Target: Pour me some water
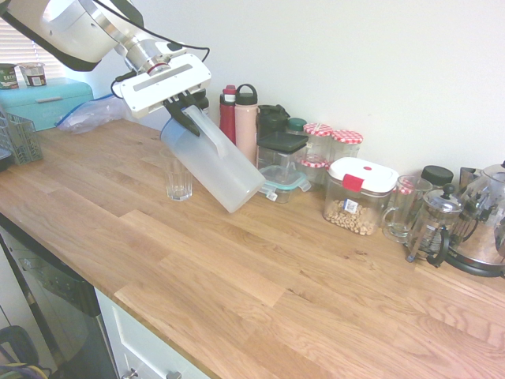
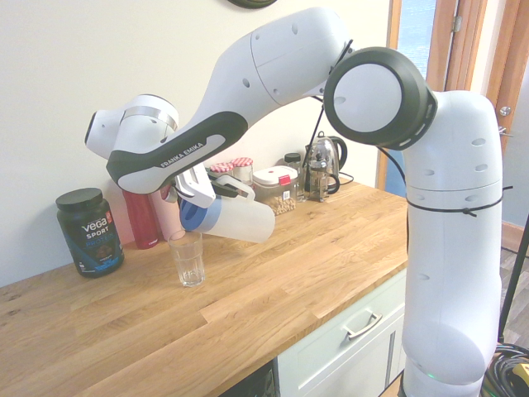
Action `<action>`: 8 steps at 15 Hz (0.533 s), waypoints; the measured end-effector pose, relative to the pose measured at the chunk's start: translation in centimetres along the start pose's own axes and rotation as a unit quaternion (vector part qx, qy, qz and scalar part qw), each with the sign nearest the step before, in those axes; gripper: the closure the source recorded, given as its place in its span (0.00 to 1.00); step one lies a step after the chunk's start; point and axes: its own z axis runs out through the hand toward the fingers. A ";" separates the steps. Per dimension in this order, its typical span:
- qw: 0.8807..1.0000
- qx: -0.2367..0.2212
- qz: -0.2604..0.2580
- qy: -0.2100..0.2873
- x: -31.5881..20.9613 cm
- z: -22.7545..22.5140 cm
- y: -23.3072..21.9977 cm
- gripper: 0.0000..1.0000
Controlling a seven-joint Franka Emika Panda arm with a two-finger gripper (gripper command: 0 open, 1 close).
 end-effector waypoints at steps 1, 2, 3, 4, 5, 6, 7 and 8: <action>1.000 0.011 0.005 0.004 -0.2 -0.1 0.5 1.00; 0.999 0.031 0.016 0.013 -0.6 -0.3 1.5 1.00; 0.998 0.057 0.030 0.022 -1.1 -0.4 2.8 1.00; 0.995 0.084 0.047 0.029 -1.7 -0.4 4.5 1.00; 0.991 0.112 0.066 0.036 -2.3 0.0 6.4 1.00; 0.985 0.140 0.086 0.043 -2.7 0.7 8.3 1.00; 0.979 0.166 0.106 0.047 -2.8 1.6 9.9 1.00; 0.973 0.190 0.127 0.047 -2.8 2.6 11.3 1.00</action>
